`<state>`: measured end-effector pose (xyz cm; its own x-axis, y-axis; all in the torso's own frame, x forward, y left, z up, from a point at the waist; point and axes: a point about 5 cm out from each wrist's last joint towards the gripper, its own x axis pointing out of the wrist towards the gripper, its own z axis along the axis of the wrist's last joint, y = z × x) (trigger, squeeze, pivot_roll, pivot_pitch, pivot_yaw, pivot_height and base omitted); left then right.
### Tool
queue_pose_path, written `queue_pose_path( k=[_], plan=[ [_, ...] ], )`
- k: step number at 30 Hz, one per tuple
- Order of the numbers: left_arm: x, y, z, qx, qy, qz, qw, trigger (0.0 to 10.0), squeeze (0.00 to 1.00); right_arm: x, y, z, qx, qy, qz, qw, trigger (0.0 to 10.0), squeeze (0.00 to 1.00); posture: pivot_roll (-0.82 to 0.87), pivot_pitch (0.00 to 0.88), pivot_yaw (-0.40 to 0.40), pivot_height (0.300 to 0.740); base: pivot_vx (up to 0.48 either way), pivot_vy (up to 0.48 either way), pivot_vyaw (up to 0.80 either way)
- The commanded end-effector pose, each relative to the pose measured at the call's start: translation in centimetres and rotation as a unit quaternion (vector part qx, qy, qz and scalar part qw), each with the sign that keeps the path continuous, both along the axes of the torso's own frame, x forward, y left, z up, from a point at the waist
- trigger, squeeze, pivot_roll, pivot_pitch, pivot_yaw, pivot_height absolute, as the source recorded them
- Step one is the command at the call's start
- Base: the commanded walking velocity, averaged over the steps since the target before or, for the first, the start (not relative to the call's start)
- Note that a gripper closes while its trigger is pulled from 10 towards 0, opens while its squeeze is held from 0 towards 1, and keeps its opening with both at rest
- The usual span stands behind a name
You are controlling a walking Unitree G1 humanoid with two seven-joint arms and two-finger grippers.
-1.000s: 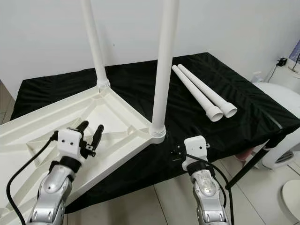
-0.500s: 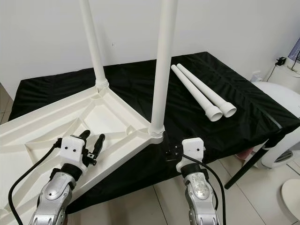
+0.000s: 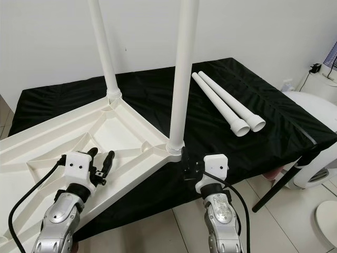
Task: Building children table
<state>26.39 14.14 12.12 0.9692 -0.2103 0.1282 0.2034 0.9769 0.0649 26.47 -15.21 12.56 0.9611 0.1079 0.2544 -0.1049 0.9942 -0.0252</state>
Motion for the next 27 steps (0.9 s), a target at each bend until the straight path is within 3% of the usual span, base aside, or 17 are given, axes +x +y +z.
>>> queue_pose_path(
  k=[1, 2, 3, 11, 12, 14, 15, 17, 18, 19, 20, 21, 22, 23, 24, 25, 27],
  plan=[
    [0.0, 0.3, 0.5, -0.01, -0.013, 0.043, 0.999, 10.0, 1.0, 0.1, 0.3, 0.2, 0.005, -0.002, 0.007, 1.0, 10.0, 0.0, -0.06, 0.052, 0.039, 0.74, 0.0, 0.0, 0.0],
    [0.1, 0.3, 0.6, -0.006, -0.016, 0.042, 0.999, 10.0, 1.0, 0.1, 0.4, 0.3, 0.007, -0.002, 0.009, 1.0, 10.0, 0.0, -0.06, 0.052, 0.04, 0.74, 0.0, 0.0, 0.0],
    [0.1, 0.3, 0.7, -0.001, -0.021, 0.038, 0.999, 10.0, 1.0, 0.2, 0.5, 0.4, 0.005, -0.005, 0.014, 1.0, 10.0, 1.0, -0.06, 0.052, 0.038, 0.74, 0.0, 0.0, 0.0],
    [-0.1, 0.2, 1.2, 0.022, -0.032, 0.022, 0.999, 10.0, 0.29, 0.3, 0.7, 0.6, -0.005, -0.008, 0.017, 1.0, 10.0, 0.82, -0.05, 0.053, 0.034, 0.74, 0.0, 0.0, 0.0],
    [-0.1, 0.3, 1.2, 0.02, -0.028, 0.025, 0.999, 10.0, 0.0, 0.3, 0.7, 0.6, -0.006, -0.008, 0.017, 1.0, 10.0, 0.0, -0.05, 0.058, 0.035, 0.74, 0.0, 0.0, 0.0],
    [-0.2, 0.3, 1.2, 0.015, -0.028, 0.026, 0.999, 10.0, 0.0, 0.2, 0.8, 0.6, -0.001, -0.006, 0.024, 1.0, 10.0, 0.0, -0.05, 0.059, 0.035, 0.74, 0.0, 0.0, 0.0],
    [-0.5, 0.1, 1.5, 0.004, -0.037, 0.009, 0.999, 10.0, 1.0, 0.2, 0.8, 0.6, 0.003, -0.007, 0.024, 1.0, 10.0, 1.0, -0.04, 0.058, 0.034, 0.74, 0.0, 0.0, 0.0],
    [-0.5, 0.0, 1.5, 0.005, -0.039, 0.006, 0.999, 10.0, 1.0, 0.2, 0.8, 0.6, -0.007, -0.009, 0.018, 1.0, 10.0, 1.0, -0.04, 0.061, 0.032, 0.74, 0.0, 0.0, 0.0],
    [-0.5, -0.1, 1.4, 0.016, -0.038, 0.007, 0.999, 10.0, 1.0, 0.2, 0.9, 0.6, -0.009, -0.009, 0.021, 1.0, 10.0, 0.0, -0.04, 0.061, 0.032, 0.74, 0.0, 0.0, 0.0],
    [-0.5, -0.1, 1.4, 0.026, -0.036, 0.008, 0.999, 10.0, 1.0, 0.3, 1.0, 0.6, -0.01, -0.008, 0.025, 1.0, 10.0, 0.0, -0.04, 0.061, 0.032, 0.74, 0.0, 0.0, 0.0],
    [-0.5, -0.2, 1.3, 0.032, -0.035, 0.009, 0.999, 10.0, 0.0, 0.3, 1.0, 0.6, -0.009, -0.008, 0.028, 1.0, 10.0, 0.0, -0.04, 0.061, 0.032, 0.74, 0.0, 0.0, 0.0],
    [-0.5, -0.2, 1.3, 0.032, -0.035, 0.009, 0.999, 10.0, 0.0, 0.3, 1.0, 0.6, -0.009, -0.008, 0.028, 1.0, 10.0, 0.0, -0.04, 0.061, 0.032, 0.74, 0.0, 0.0, 0.0],
    [-0.5, -0.2, 1.3, 0.022, -0.035, 0.009, 0.999, 10.0, 0.0, 0.3, 1.0, 0.6, -0.009, -0.008, 0.028, 1.0, 10.0, 1.0, -0.04, 0.06, 0.029, 0.74, 0.0, 0.0, 0.0],
    [-0.4, -0.3, 1.4, 0.019, -0.036, 0.007, 0.999, 10.0, 0.0, 0.3, 0.8, 0.7, -0.012, -0.009, 0.025, 1.0, 10.0, 0.96, -0.04, 0.057, 0.028, 0.74, 0.0, 0.0, 0.0],
    [-0.4, -0.4, 1.5, 0.017, -0.039, 0.006, 0.999, 10.0, 0.0, 0.3, 0.7, 0.7, -0.013, -0.008, 0.026, 1.0, 10.0, 0.0, -0.04, 0.057, 0.028, 0.74, 0.0, 0.0, 0.0],
    [-0.3, -0.4, 1.7, 0.011, -0.041, 0.009, 0.999, 10.0, 1.0, 0.4, 0.6, 0.8, -0.014, -0.011, 0.027, 0.999, 10.0, 1.0, -0.05, 0.053, 0.028, 0.74, 0.0, 0.0, 0.0],
    [-0.2, -0.3, 1.8, 0.008, -0.042, 0.012, 0.999, 10.0, 1.0, 0.4, 0.6, 0.9, -0.015, -0.014, 0.028, 0.999, 10.0, 1.0, -0.05, 0.053, 0.028, 0.74, 0.0, 0.0, 0.0]
  ],
)
